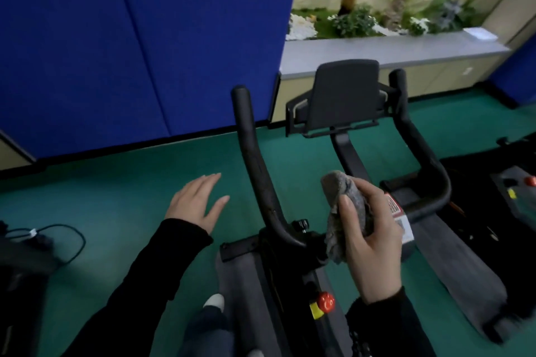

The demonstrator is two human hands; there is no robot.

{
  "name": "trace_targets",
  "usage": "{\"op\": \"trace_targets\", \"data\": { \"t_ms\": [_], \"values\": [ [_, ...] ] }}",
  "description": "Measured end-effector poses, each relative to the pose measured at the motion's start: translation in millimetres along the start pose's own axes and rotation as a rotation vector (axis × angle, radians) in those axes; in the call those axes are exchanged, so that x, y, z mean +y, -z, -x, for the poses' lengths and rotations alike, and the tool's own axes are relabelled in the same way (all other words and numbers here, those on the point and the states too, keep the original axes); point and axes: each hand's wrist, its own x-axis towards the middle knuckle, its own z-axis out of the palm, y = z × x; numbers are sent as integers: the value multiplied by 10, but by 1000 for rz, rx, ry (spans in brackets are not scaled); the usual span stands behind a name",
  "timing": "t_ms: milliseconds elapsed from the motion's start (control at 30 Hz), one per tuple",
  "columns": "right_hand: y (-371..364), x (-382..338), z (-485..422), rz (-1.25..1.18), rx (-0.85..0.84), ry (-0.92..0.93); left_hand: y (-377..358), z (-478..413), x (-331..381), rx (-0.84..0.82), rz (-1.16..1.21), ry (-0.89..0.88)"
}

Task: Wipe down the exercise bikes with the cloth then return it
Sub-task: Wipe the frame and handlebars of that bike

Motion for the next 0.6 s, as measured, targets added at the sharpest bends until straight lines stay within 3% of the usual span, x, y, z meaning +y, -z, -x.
{"op": "trace_targets", "data": {
  "t_ms": [400, 600],
  "values": [
    [-907, -295, -800, 83, -126, 159, 368, -993, 201, 137, 252, -147],
    [-1343, -462, -1269, 158, -108, 265, 411, -1226, 348, 146, 743, -19]
  ]
}}
